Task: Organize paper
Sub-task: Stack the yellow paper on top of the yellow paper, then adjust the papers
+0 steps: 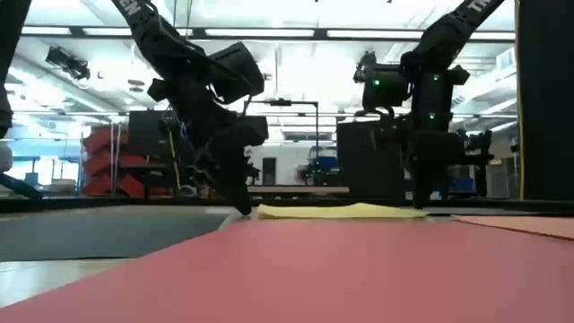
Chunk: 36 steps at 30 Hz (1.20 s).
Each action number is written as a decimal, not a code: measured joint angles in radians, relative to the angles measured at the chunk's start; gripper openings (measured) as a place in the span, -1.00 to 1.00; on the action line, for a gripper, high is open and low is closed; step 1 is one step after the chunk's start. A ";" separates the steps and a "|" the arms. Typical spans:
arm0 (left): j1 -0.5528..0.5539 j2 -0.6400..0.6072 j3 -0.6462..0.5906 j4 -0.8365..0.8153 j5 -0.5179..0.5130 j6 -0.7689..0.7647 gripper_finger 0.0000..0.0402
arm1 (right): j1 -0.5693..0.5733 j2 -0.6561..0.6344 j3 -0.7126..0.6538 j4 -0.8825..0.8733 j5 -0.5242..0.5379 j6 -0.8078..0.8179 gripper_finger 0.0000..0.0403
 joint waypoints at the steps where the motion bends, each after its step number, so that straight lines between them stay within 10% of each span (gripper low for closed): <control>1: 0.004 -0.015 0.007 -0.025 -0.016 0.002 -1.00 | 0.000 -0.007 0.001 0.001 0.009 0.005 -1.00; 15: 0.010 -0.279 -0.007 -0.026 -0.154 0.101 -1.00 | 0.139 -0.017 0.099 0.208 -0.051 -0.029 -1.00; 36: 0.017 -0.344 -0.177 0.251 -0.091 0.050 -1.00 | 0.274 0.460 0.497 0.217 -0.207 -0.161 -1.00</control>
